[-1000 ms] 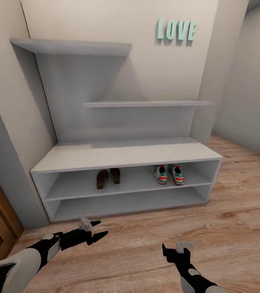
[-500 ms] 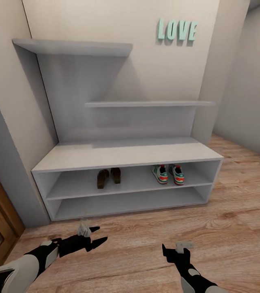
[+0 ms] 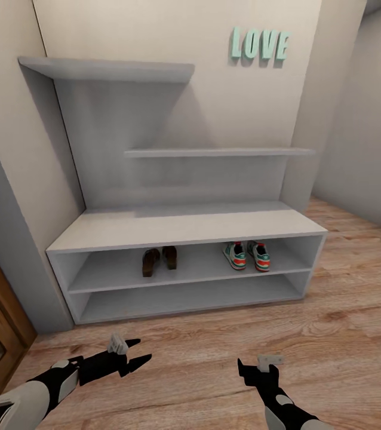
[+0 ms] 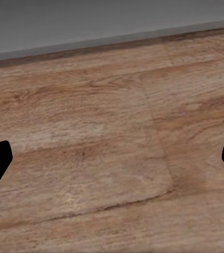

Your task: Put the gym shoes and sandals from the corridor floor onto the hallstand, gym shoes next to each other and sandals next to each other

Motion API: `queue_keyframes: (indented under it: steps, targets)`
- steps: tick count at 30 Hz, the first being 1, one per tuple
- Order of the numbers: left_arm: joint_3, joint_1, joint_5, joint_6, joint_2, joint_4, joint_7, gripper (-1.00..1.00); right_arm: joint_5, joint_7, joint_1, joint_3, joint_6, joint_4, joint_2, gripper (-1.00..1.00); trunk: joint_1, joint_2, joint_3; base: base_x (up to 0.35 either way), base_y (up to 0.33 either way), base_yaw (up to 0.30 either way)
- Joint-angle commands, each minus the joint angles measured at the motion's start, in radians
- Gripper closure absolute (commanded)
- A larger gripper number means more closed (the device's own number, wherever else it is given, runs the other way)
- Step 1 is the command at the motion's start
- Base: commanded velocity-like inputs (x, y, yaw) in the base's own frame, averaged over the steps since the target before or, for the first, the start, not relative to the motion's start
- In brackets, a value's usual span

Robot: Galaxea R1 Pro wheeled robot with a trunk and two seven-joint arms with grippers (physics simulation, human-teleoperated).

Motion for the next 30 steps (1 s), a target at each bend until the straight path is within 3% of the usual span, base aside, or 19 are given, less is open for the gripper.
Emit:
queue_keyframes:
  steps: [1,30]
  targets:
    - [0.007,0.000,-0.007,-0.004,0.000,0.000,-0.002,-1.00,0.001,0.000,-0.001,-0.005,-0.003,0.001,0.000,-1.00,0.000,0.000,-0.001,0.000,0.000,0.000]
    - [0.007,0.001,-0.007,-0.004,-0.001,-0.001,-0.002,-1.00,0.001,0.000,0.000,-0.005,0.000,0.008,0.000,-1.00,0.000,0.000,-0.001,0.000,0.000,0.000]
